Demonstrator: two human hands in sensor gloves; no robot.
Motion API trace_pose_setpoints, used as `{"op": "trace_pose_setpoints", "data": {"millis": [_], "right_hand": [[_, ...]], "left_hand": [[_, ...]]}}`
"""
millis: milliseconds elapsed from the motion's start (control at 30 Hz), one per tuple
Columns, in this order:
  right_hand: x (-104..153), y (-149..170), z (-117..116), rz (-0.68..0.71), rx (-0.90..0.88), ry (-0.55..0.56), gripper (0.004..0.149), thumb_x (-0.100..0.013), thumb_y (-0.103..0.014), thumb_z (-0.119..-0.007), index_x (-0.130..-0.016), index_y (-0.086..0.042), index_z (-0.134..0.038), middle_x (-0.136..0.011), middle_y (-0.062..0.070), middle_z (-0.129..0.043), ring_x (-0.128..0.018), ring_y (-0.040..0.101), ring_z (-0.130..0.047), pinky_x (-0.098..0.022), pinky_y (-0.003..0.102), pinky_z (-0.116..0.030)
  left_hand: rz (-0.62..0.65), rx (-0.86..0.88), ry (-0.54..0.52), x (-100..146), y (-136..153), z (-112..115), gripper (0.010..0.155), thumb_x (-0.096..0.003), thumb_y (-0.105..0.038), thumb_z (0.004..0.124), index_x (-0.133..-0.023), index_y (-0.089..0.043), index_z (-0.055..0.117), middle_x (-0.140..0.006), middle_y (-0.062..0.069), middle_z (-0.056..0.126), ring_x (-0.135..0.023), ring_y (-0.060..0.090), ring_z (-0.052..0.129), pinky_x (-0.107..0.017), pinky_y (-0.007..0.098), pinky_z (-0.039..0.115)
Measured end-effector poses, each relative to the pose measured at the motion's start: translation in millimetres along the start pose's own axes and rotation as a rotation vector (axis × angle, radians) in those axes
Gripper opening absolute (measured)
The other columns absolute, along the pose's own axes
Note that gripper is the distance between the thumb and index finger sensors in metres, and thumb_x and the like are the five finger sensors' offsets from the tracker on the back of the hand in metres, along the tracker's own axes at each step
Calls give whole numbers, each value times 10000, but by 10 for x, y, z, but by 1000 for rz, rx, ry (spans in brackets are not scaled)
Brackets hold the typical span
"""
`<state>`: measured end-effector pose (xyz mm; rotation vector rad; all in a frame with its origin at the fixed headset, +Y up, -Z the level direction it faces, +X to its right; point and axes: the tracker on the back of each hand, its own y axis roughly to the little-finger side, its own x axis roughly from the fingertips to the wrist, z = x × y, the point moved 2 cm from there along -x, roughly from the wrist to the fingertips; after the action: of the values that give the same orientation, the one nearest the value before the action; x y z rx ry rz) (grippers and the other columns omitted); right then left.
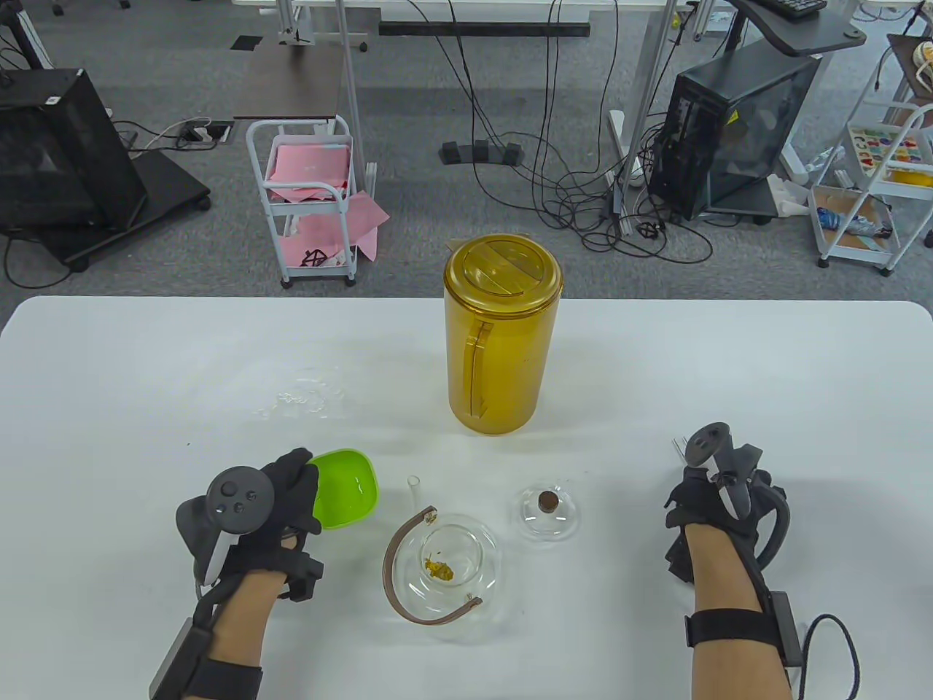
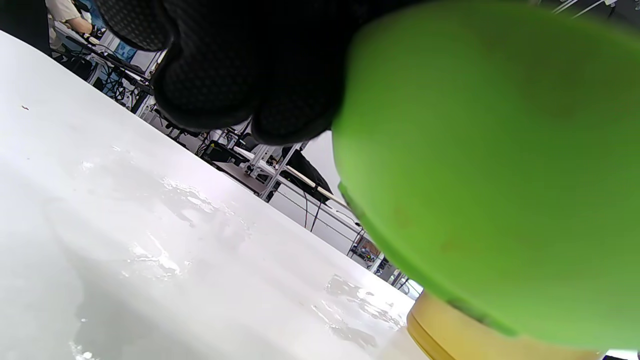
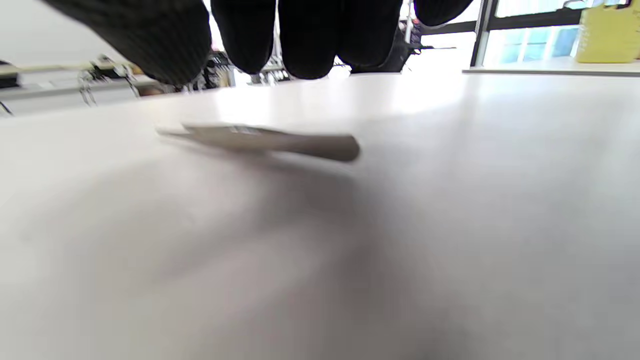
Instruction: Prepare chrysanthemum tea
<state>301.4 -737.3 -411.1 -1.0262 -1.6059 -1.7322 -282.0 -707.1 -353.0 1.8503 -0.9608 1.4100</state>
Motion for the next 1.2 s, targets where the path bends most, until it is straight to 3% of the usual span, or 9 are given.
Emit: {"op": "trace_pose_setpoints", "data": {"millis": [300, 600, 800, 933, 1200], "right_hand": [[573, -327, 410, 422, -330, 200, 589, -576, -515, -682, -1090, -244, -589, -1120, 50, -593, -1092, 380, -599, -762, 660, -438], [1056, -562, 663, 686, -411, 303, 571, -569, -528, -681, -1069, -254, -644, -1095, 39, -660, -1069, 362, -665, -756, 652, -469], [1132, -610, 651, 746, -425, 289, 566, -568, -529, -681, -1063, -256, -658, -1089, 39, -672, -1063, 361, -679, -756, 654, -472], [1092, -595, 632, 748, -439, 248, 567, -571, -531, -679, -1065, -254, -658, -1087, 48, -672, -1059, 371, -678, -753, 656, -474], [1007, -599, 504, 753, -439, 180, 561, -570, -536, -674, -1062, -266, -657, -1097, 51, -653, -1058, 376, -675, -751, 659, -477]], "left_hand": [[-4, -24, 8, -22, -5, 54, 440, -559, -413, 842, -928, -173, 868, -605, 38, 1058, -541, 324, 963, -709, 672, 559], [-18, -74, 31, -79, 35, 81, 443, -559, -409, 846, -929, -168, 869, -607, 42, 1060, -540, 327, 964, -709, 671, 559], [-52, -95, 75, -115, 92, 169, 444, -553, -402, 865, -927, -163, 874, -606, 44, 1073, -533, 328, 974, -706, 669, 566], [-157, -109, 66, -242, 148, 147, 456, -545, -391, 891, -937, -159, 863, -610, 43, 1076, -529, 324, 980, -706, 663, 571], [-265, -201, 224, -597, -67, 539, 470, -541, -399, 899, -945, -162, 856, -635, 43, 1090, -531, 326, 989, -706, 655, 567]]}}
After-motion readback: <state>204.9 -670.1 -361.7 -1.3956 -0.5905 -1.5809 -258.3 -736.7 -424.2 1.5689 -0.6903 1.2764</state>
